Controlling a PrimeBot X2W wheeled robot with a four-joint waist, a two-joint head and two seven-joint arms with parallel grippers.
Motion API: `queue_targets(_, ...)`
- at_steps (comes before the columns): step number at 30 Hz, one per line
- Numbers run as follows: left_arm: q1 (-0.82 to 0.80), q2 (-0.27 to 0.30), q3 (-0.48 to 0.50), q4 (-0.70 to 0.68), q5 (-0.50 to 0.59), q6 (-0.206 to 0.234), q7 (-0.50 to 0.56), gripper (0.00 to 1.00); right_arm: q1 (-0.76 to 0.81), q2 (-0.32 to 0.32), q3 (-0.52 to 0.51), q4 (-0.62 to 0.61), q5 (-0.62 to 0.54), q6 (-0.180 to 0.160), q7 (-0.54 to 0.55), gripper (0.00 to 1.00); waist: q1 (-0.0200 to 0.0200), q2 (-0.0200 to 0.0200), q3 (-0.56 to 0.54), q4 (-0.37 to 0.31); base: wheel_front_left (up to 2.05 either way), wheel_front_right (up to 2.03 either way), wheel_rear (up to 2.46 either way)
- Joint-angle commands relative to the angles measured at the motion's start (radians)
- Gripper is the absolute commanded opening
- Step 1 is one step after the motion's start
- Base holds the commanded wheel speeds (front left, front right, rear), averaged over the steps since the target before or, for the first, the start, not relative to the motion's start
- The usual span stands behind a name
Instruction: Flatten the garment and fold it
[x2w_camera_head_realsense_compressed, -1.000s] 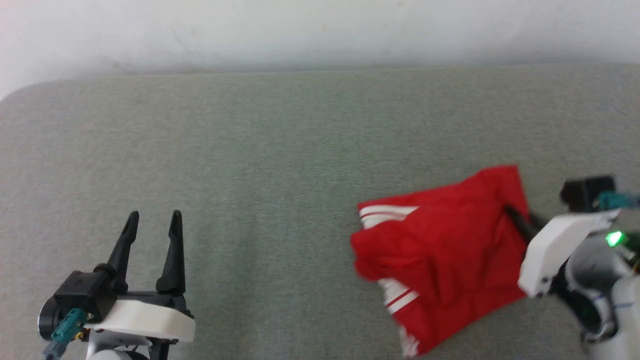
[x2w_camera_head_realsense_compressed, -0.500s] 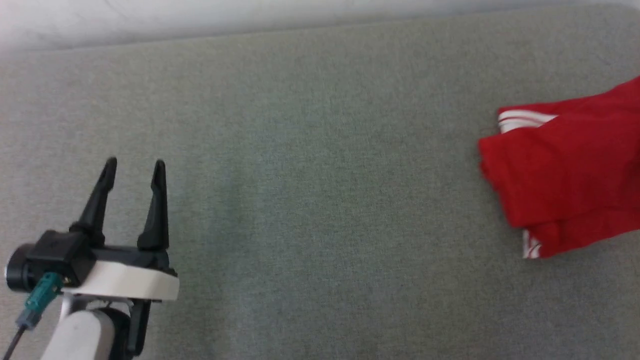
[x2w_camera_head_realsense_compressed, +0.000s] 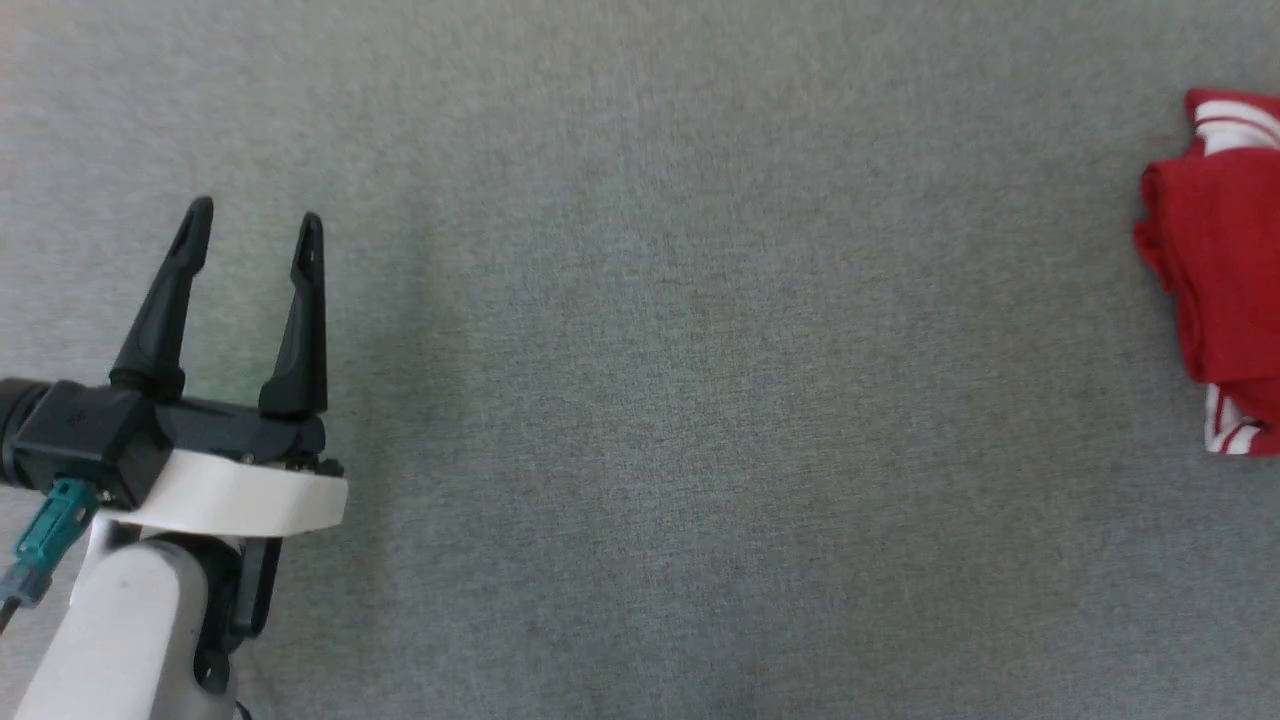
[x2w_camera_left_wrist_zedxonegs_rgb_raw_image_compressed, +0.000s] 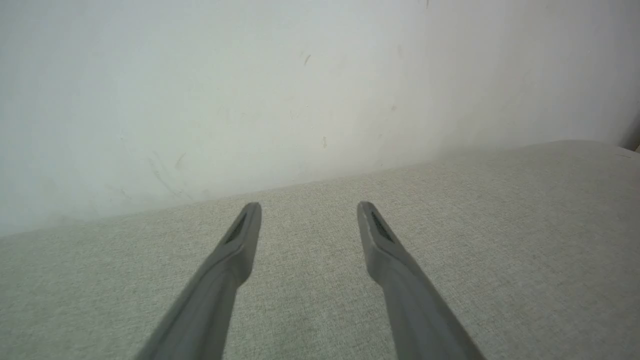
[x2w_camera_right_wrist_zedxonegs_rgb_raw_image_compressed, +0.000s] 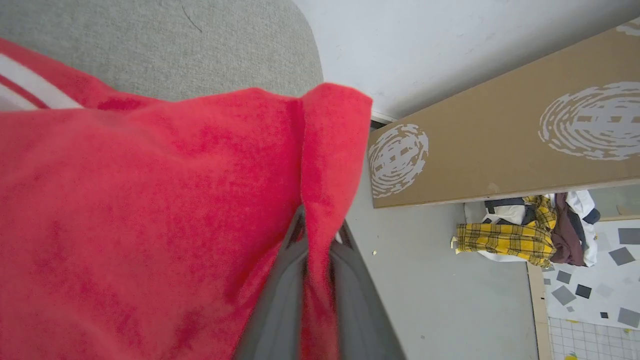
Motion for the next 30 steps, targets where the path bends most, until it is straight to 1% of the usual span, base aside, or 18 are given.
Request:
queue_targets(1,-0.023,0.003,-0.002,-0.004,0.013,-0.001,-0.003,1.0,-0.02,-0.002,-0.003,0.006,-0.016,-0.002,-0.018,0.0,-0.0003,-0.0001,0.071,-0.015,0.0,0.0,0.0)
queue_targets(4,-0.034,0.002,-0.001,-0.006,0.017,0.002,-0.012,1.0,-0.032,0.01,-0.015,0.023,-0.037,-0.002,-0.037,0.0,-0.0003,-0.0001,0.091,-0.016,0.0,0.0,0.0)
queue_targets(6,-0.037,0.001,0.003,-0.008,0.021,0.009,-0.02,1.0,-0.033,0.018,-0.017,0.043,-0.05,-0.002,-0.036,0.69,-0.0003,-0.0001,0.098,-0.016,0.0,0.0,0.0)
queue_targets(7,-0.037,0.0,0.005,-0.008,0.022,0.012,-0.024,1.0,-0.032,0.022,-0.019,0.053,-0.053,-0.002,-0.032,0.74,-0.0003,-0.0001,0.1,-0.017,0.0,0.0,0.0)
queue_targets(8,-0.037,-0.001,0.008,-0.008,0.024,0.015,-0.028,1.0,-0.034,0.028,-0.027,0.06,-0.054,-0.002,-0.031,0.84,-0.0003,-0.0001,0.101,-0.017,0.0,0.0,0.0)
queue_targets(9,-0.036,-0.002,0.011,-0.008,0.024,0.018,-0.033,1.0,-0.033,0.033,-0.035,0.066,-0.058,-0.002,-0.031,1.0,-0.0003,-0.0001,0.102,-0.018,0.0,0.0,0.0)
queue_targets(15,-0.034,-0.022,0.024,-0.013,0.026,0.029,-0.06,1.0,-0.029,0.041,-0.061,0.075,-0.079,-0.002,-0.051,1.0,-0.0003,-0.0001,0.084,-0.015,0.0,0.0,0.0)
queue_targets(20,-0.017,-0.071,0.046,-0.007,-0.002,0.037,-0.072,1.0,-0.006,0.046,-0.033,0.076,-0.066,-0.002,-0.126,1.0,-0.0003,-0.0001,0.029,-0.007,0.0,0.0,0.0)
queue_targets(24,0.006,-0.112,0.052,0.006,-0.016,0.027,-0.076,1.0,0.038,0.109,-0.027,0.047,-0.035,-0.002,-0.217,1.0,-0.0003,-0.0001,-0.04,0.009,0.0,0.0,0.0)
queue_targets(30,0.053,-0.157,0.056,0.041,0.016,0.022,-0.076,1.0,0.151,0.253,-0.009,-0.032,0.031,-0.002,-0.344,1.0,-0.0003,-0.0001,-0.153,0.036,0.0,0.0,0.0)
